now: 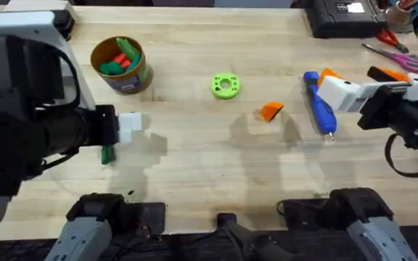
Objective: Pick up the gripper from the table and insert it into the empty holder that is missing its gripper. Then pick up a screw, insert it into the mounting hole, and use the screwdriver to tighten it. Finally, clean up the table by picking up the vegetable and placing it into the bucket.
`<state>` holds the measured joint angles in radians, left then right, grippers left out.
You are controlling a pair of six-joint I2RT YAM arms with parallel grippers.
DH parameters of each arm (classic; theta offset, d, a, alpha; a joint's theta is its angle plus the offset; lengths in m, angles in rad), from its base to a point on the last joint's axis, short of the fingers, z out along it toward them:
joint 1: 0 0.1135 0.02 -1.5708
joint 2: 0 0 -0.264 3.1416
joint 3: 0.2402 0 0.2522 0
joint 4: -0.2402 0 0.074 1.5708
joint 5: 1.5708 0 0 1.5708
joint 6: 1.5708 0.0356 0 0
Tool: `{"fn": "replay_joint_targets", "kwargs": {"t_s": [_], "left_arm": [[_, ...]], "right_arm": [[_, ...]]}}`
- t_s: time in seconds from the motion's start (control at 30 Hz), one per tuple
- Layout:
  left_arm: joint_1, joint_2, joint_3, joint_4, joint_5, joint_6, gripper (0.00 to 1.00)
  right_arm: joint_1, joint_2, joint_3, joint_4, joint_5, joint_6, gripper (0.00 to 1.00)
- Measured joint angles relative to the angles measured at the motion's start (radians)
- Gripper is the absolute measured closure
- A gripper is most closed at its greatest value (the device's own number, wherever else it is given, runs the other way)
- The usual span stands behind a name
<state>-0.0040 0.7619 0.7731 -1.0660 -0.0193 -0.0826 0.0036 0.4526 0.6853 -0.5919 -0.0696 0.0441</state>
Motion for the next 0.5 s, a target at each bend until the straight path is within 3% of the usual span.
{"fn": "replay_joint_targets", "kwargs": {"t_s": [0.03,0.17,0.2,0.3,0.37,0.5], "left_arm": [[0.0,0.007,0.0,0.001,0.002,-0.003,0.095],[0.0,0.012,0.0,0.018,0.001,0.004,0.729],[-0.002,0.012,0.0,0.03,0.003,0.021,0.74],[-0.024,0.012,0.0,0.088,0.046,0.056,0.258],[-0.059,0.012,0.0,0.155,0.096,0.085,0.038],[-0.179,0.012,0.0,0.345,0.209,0.124,0.015]], "right_arm": [[0.0,0.0,0.0,0.0,0.0,0.0,0.012],[0.0,0.0,0.0,-0.001,0.0,0.0,0.012],[0.0,0.0,0.0,-0.001,0.0,0.0,0.012],[0.0,0.0,0.0,-0.002,0.0,0.0,0.012],[0.0,0.0,0.0,-0.002,-0.002,0.0,0.013],[0.0,0.0,0.0,-0.003,-0.003,0.0,0.012]]}}
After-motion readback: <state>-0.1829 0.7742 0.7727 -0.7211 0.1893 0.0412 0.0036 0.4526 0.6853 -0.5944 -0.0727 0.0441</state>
